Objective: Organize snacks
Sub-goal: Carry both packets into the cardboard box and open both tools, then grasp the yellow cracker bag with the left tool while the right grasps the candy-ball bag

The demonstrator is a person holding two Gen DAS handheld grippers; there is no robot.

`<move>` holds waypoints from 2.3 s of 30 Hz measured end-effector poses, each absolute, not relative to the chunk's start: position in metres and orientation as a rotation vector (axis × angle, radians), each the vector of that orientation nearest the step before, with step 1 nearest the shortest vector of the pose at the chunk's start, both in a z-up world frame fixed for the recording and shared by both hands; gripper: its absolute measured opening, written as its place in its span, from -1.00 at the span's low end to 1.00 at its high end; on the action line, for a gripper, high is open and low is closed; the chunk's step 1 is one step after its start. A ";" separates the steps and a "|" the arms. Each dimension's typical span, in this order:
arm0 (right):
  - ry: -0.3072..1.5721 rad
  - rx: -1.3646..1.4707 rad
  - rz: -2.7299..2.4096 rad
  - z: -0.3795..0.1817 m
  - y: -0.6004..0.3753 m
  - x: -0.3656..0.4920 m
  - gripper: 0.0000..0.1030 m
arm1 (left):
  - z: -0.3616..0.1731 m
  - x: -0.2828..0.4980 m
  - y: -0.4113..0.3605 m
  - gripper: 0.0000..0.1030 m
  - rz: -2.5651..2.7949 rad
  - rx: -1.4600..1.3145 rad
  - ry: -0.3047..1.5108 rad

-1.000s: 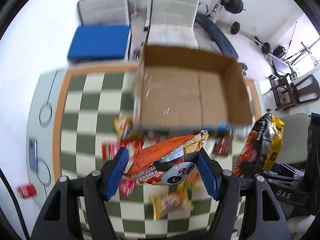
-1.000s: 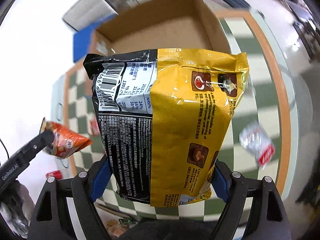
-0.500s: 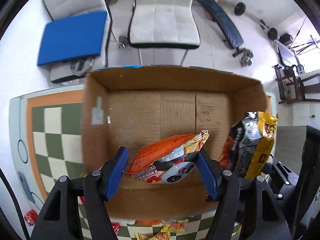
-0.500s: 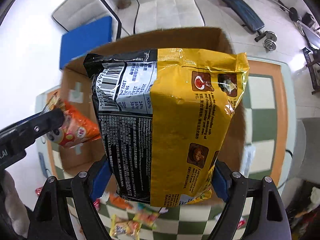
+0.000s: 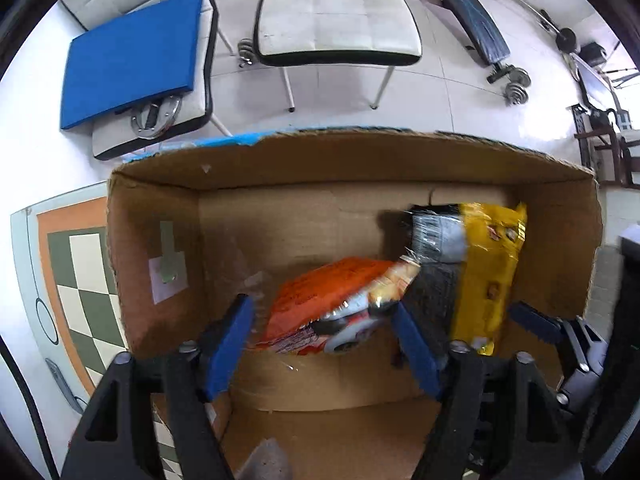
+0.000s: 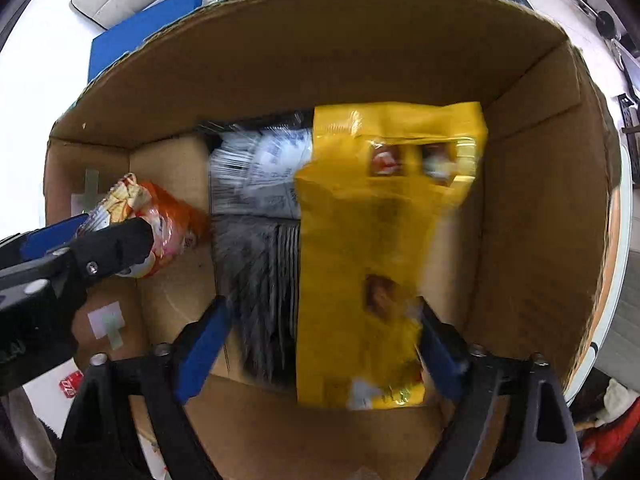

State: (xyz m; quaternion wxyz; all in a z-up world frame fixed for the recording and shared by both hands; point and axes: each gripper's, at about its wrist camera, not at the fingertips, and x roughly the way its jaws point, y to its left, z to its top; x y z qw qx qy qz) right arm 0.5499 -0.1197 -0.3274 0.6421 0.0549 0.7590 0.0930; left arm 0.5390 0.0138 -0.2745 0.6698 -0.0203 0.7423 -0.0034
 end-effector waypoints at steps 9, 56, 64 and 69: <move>1.664 0.127 0.202 -0.286 -0.138 0.548 0.90 | -0.244 0.527 0.018 0.76 -0.019 -0.069 1.598; 1.825 0.387 0.121 -0.339 -0.163 0.218 0.90 | -0.365 0.175 0.016 0.13 -0.090 -0.155 1.961; 1.822 0.383 0.170 -0.343 -0.133 0.238 0.91 | -0.335 0.169 0.051 -0.08 0.006 -0.186 1.866; 1.856 0.339 0.180 -0.365 -0.097 0.252 0.90 | -0.332 0.164 0.081 -0.05 0.042 -0.215 1.815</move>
